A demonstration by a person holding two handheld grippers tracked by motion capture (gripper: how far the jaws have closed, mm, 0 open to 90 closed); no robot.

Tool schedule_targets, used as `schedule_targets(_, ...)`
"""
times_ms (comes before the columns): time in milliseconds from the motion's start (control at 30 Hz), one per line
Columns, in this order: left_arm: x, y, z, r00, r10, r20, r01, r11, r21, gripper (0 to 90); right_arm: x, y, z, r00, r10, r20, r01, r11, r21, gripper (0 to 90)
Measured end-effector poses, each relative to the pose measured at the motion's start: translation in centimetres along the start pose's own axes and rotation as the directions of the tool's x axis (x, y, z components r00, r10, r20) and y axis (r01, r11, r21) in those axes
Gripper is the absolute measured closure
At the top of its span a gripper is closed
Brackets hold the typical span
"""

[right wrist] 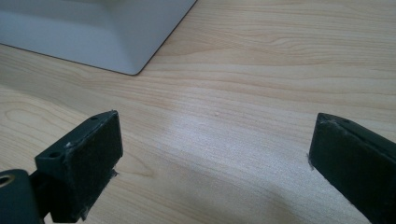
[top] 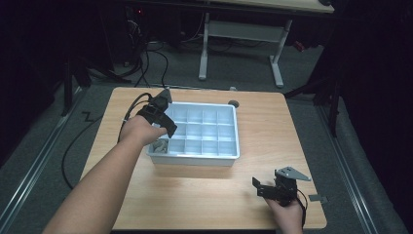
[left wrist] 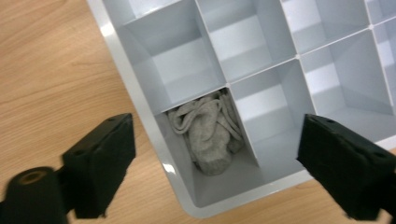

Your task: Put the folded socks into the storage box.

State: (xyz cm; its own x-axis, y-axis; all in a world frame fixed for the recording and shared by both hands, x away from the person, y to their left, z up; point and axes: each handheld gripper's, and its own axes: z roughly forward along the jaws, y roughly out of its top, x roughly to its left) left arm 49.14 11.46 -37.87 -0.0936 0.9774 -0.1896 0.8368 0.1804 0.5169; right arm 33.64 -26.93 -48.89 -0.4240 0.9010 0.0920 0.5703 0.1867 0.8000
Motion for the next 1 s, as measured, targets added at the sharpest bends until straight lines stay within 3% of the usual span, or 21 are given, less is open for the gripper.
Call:
schedule_targets(167,1.1,-0.8,0.2,0.9997,-0.011,0.022,0.011,0.9998,-0.014,2.2,0.1,0.0,0.0,1.0,0.002,0.002,-0.002,1.0,0.004,2.8)
schedule_targets(433,4.1,-2.1,-0.8,0.997,-0.043,0.065,0.044,0.9989,-0.017,1.6,0.1,0.0,0.0,1.0,-0.006,0.005,0.006,1.0,0.006,2.8)
schedule_targets(600,6.5,-3.4,-1.7,0.9969,-0.052,0.058,0.052,0.9986,-0.006,2.3,0.2,0.0,0.1,0.9999,-0.01,0.007,0.01,1.0,0.011,2.8)
schedule_targets(767,8.7,-5.1,-2.4,0.9992,-0.024,0.033,0.024,0.9997,-0.01,2.6,0.3,-0.1,0.1,0.9998,-0.016,0.008,0.016,1.0,0.011,2.9)
schedule_targets(900,10.0,-6.8,-2.7,0.9962,-0.029,0.082,0.034,0.9978,-0.056,2.7,0.4,-0.1,0.1,0.9998,-0.016,0.01,0.016,1.0,0.012,2.9)
schedule_targets(1000,10.7,-8.7,-2.7,0.9841,-0.042,0.172,0.061,0.9925,-0.106,3.2,0.4,-0.1,0.1,0.9997,-0.023,0.01,0.023,1.0,0.012,2.9)
